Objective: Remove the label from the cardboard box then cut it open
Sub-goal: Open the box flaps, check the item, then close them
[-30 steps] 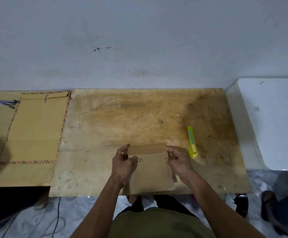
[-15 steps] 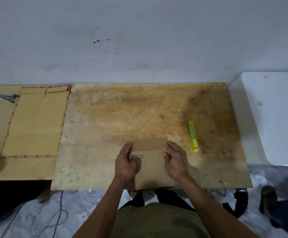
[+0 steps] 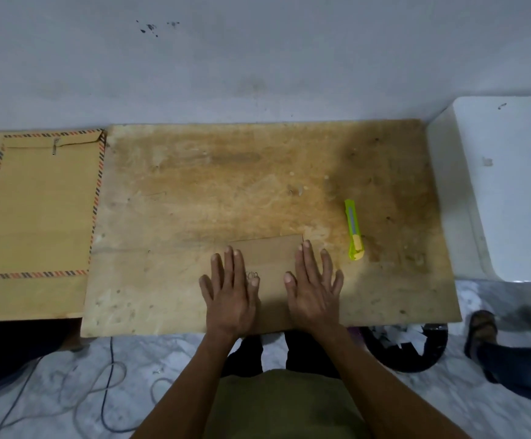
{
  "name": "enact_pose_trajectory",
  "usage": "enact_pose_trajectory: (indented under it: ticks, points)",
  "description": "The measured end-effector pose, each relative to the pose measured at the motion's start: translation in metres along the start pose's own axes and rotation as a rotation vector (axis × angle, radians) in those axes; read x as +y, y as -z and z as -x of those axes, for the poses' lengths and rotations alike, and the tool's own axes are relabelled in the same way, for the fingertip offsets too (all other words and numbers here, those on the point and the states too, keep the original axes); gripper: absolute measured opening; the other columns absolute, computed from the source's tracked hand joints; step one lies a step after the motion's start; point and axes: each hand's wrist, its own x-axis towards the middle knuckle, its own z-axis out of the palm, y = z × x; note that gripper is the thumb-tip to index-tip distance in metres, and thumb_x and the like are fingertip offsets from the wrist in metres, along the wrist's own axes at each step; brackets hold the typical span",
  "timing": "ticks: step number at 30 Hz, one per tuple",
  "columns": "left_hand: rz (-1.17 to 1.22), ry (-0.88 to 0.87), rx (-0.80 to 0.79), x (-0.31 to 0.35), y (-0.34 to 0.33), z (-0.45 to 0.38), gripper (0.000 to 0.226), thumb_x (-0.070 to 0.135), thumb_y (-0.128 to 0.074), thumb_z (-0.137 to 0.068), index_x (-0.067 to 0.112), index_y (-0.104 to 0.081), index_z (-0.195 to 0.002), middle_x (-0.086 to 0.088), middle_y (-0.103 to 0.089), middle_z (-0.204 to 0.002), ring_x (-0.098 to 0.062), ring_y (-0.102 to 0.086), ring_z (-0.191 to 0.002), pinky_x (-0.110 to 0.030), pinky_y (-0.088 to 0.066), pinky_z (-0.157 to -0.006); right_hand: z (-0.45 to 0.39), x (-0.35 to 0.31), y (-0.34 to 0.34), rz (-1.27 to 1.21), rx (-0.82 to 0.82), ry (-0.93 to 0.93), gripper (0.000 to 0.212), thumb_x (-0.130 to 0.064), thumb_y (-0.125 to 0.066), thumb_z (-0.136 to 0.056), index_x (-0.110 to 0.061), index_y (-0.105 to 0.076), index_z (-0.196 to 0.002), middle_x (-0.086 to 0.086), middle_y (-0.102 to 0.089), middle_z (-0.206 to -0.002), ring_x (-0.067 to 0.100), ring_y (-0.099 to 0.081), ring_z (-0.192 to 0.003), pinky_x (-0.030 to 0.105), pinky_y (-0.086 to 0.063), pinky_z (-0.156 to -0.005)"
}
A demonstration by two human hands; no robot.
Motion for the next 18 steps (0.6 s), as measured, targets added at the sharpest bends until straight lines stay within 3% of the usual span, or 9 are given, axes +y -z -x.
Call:
enact_pose_trajectory:
  ticks: [6,12,15,18]
  points:
    - [-0.113,0.004,-0.033,-0.002,0.0,-0.007,0.069,0.057,-0.013,-0.101,0.027,0.018,-0.155,0.011,0.029,-0.161,-0.017,0.032,-0.147,-0.054,0.024,-0.112,0.004,-0.004,-0.016,0.058,0.044,-0.035,0.062,-0.051,-0.02,-0.101,-0.022,-0.011,-0.156,-0.007,-0.01,-0.164,0.025,-0.004,-0.152,0.065,-0.012,-0.113]
    - [-0.221,-0.015,0.063,-0.003,-0.01,-0.01,0.068,0.051,-0.023,-0.103,0.019,-0.004,-0.159,0.001,0.004,-0.168,-0.022,0.007,-0.154,-0.061,0.005,-0.117,0.001,-0.008,-0.024,0.057,0.099,-0.059,0.064,-0.051,-0.029,-0.1,-0.023,-0.014,-0.155,-0.007,-0.011,-0.164,0.023,-0.004,-0.152,0.063,-0.007,-0.115]
    - [-0.198,-0.042,0.056,-0.001,-0.005,-0.028,0.067,0.051,-0.02,-0.104,0.021,0.003,-0.158,0.004,0.012,-0.167,-0.021,0.015,-0.153,-0.056,0.011,-0.117,-0.014,-0.011,-0.021,0.081,0.16,-0.065,0.064,-0.048,-0.03,-0.1,-0.021,-0.013,-0.156,-0.004,-0.01,-0.164,0.024,-0.007,-0.152,0.061,-0.012,-0.115]
    - [-0.171,-0.121,0.031,0.004,0.005,-0.053,0.064,0.046,-0.019,-0.105,0.022,0.01,-0.158,0.006,0.018,-0.165,-0.018,0.02,-0.151,-0.053,0.009,-0.121,-0.038,-0.015,-0.017,0.118,0.209,0.049,0.059,-0.039,-0.033,-0.101,-0.017,-0.021,-0.154,0.001,-0.02,-0.162,0.027,-0.017,-0.15,0.06,-0.022,-0.113]
